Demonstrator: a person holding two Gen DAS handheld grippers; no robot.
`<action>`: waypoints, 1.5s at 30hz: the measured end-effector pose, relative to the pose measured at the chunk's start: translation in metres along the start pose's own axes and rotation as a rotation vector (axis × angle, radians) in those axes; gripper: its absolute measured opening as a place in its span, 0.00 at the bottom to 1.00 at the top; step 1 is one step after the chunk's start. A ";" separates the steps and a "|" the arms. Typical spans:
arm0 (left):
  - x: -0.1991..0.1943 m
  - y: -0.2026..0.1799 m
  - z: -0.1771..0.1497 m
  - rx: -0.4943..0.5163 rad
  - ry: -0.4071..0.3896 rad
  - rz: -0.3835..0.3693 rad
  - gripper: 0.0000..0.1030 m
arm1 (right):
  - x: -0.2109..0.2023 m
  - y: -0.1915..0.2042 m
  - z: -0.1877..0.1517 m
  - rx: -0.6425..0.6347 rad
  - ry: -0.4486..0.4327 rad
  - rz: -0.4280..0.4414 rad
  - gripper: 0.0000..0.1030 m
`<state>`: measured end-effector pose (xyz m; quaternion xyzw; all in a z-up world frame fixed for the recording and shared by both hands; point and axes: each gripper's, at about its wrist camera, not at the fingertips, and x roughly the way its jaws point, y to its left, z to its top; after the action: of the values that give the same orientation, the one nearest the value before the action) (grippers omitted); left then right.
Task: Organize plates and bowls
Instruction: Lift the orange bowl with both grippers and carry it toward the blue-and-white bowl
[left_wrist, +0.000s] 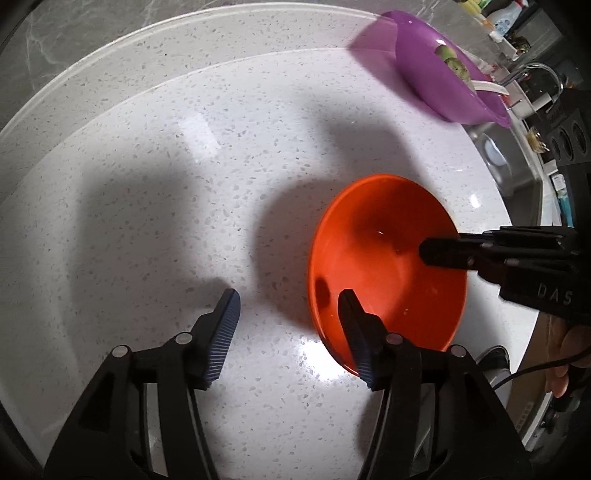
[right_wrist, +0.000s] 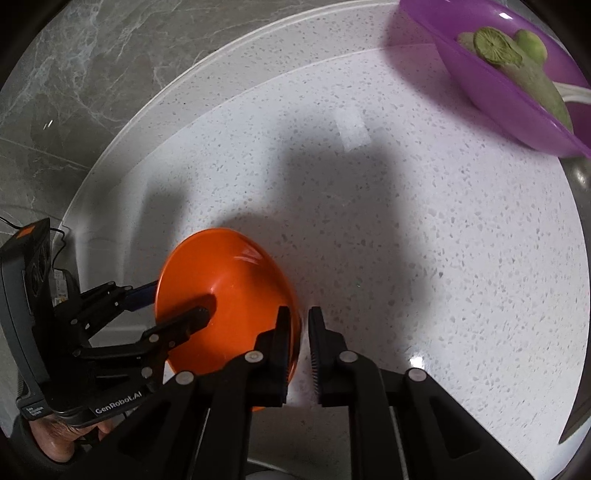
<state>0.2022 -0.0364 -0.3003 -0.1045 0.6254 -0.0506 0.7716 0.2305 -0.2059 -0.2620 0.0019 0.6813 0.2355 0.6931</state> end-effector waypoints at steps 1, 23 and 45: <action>0.001 0.001 -0.002 -0.001 -0.003 0.000 0.52 | 0.000 0.000 -0.001 -0.004 0.003 -0.003 0.29; -0.001 -0.014 0.003 -0.005 0.022 -0.080 0.12 | 0.000 0.001 -0.001 0.000 0.023 0.004 0.11; -0.063 -0.050 -0.005 0.060 -0.001 -0.170 0.12 | -0.061 -0.011 -0.031 0.043 -0.027 0.095 0.09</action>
<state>0.1869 -0.0720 -0.2299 -0.1341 0.6120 -0.1346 0.7677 0.2069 -0.2458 -0.2102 0.0526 0.6758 0.2535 0.6901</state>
